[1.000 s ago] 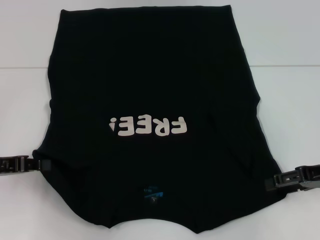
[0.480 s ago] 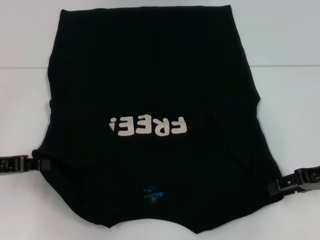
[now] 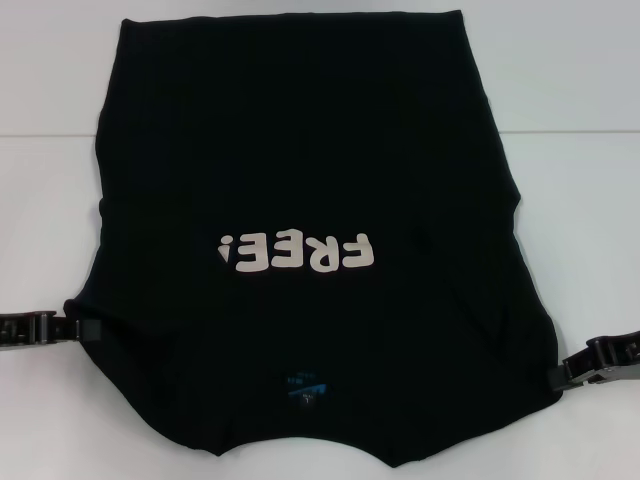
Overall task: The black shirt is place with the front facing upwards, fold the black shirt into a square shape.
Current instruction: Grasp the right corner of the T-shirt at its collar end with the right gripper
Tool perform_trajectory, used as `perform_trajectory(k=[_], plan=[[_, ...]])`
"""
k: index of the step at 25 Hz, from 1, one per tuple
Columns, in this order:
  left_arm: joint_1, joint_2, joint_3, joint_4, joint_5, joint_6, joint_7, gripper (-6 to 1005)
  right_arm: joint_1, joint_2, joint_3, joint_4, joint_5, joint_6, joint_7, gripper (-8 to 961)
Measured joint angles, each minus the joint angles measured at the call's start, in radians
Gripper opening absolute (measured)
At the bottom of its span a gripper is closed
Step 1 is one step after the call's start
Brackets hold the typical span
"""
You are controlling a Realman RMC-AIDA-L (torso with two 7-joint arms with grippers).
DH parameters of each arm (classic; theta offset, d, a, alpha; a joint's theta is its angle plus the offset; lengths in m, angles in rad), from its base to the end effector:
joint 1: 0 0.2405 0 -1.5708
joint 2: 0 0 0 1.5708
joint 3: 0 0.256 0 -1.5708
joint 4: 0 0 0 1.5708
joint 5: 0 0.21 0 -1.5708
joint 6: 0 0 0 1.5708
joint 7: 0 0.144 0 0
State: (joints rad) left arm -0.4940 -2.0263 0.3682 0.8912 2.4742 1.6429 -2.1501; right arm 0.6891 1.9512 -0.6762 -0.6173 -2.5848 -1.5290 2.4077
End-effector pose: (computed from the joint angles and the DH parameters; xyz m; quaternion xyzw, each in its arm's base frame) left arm -0.3354 0.3093 0.0760 -0.7840 -0.5822 -0.1356 0.1674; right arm 0.3046 0.3484 0.0280 -0.7785 0.6217 -0.0207 0.0836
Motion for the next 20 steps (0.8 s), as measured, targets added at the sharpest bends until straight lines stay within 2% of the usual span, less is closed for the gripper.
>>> perform_trajectory(k=[8,16,20], plan=[[0.0,0.0,0.0,0.0,0.0,0.004,0.001,33,0.003,-0.008,-0.006,0.001,0.0,-0.005,-0.005,55],[0.0,0.0,0.0,0.0,-0.008,0.007,0.001,32,0.005,-0.015,0.001,-0.002,0.01,-0.031,-0.019,51],[0.0,0.0,0.0,0.0,-0.013,0.009,-0.001,33,0.005,-0.028,0.004,-0.013,0.035,-0.061,-0.023,51]])
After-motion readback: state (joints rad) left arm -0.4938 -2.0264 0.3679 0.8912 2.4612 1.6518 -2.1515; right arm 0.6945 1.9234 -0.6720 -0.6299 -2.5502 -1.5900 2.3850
